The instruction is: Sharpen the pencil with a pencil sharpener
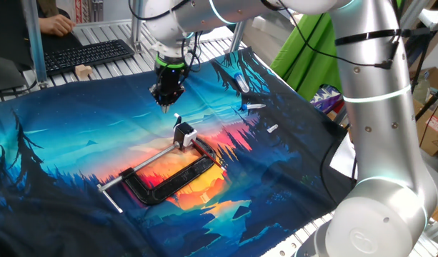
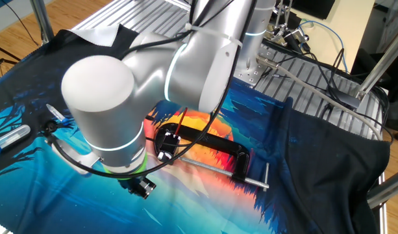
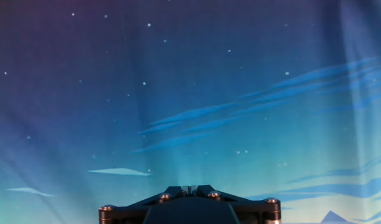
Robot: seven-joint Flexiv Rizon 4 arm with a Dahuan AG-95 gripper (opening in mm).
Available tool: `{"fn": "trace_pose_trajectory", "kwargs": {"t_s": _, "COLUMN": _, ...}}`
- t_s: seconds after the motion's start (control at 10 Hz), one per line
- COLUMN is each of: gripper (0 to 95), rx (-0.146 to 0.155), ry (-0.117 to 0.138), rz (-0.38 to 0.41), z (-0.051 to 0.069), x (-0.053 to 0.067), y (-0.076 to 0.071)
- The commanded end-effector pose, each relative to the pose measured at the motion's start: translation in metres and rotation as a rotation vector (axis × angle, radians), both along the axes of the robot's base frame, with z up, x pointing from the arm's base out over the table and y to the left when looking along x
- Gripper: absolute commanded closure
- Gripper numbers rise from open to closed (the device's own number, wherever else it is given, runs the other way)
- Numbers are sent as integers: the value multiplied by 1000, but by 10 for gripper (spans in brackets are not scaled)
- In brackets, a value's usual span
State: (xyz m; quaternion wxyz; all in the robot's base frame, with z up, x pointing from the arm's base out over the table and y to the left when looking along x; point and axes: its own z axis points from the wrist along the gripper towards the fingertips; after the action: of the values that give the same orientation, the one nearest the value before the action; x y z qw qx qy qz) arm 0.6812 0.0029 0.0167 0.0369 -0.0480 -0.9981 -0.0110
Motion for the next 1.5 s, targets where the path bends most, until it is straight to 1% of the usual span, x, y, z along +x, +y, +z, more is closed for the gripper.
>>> {"fn": "trace_pose_trajectory", "kwargs": {"t_s": 0.1, "gripper": 950, "rx": -2, "ry": -2, "rz": 12, "z": -2, "x": 1, "y": -3}}
{"fn": "trace_pose_trajectory", "kwargs": {"t_s": 0.2, "gripper": 950, "rx": 0, "ry": -2, "rz": 19, "z": -4, "x": 1, "y": -10}}
{"fn": "trace_pose_trajectory", "kwargs": {"t_s": 0.5, "gripper": 950, "rx": 4, "ry": -3, "rz": 43, "z": -7, "x": 0, "y": -38}}
{"fn": "trace_pose_trajectory", "kwargs": {"t_s": 0.6, "gripper": 950, "rx": 2, "ry": -3, "rz": 44, "z": -6, "x": 0, "y": -44}}
{"fn": "trace_pose_trajectory", "kwargs": {"t_s": 0.7, "gripper": 950, "rx": 2, "ry": 1, "rz": 57, "z": -4, "x": -4, "y": -58}}
{"fn": "trace_pose_trajectory", "kwargs": {"t_s": 0.8, "gripper": 950, "rx": 3, "ry": 1, "rz": 67, "z": -4, "x": -6, "y": -69}}
{"fn": "trace_pose_trajectory", "kwargs": {"t_s": 1.1, "gripper": 950, "rx": 8, "ry": -2, "rz": 108, "z": -2, "x": -13, "y": -94}}
{"fn": "trace_pose_trajectory", "kwargs": {"t_s": 1.3, "gripper": 950, "rx": 10, "ry": 0, "rz": 100, "z": -1, "x": -13, "y": -93}}
{"fn": "trace_pose_trajectory", "kwargs": {"t_s": 1.4, "gripper": 950, "rx": 11, "ry": 0, "rz": 86, "z": 1, "x": -12, "y": -84}}
{"fn": "trace_pose_trajectory", "kwargs": {"t_s": 1.5, "gripper": 950, "rx": 9, "ry": 4, "rz": 61, "z": 6, "x": -10, "y": -67}}
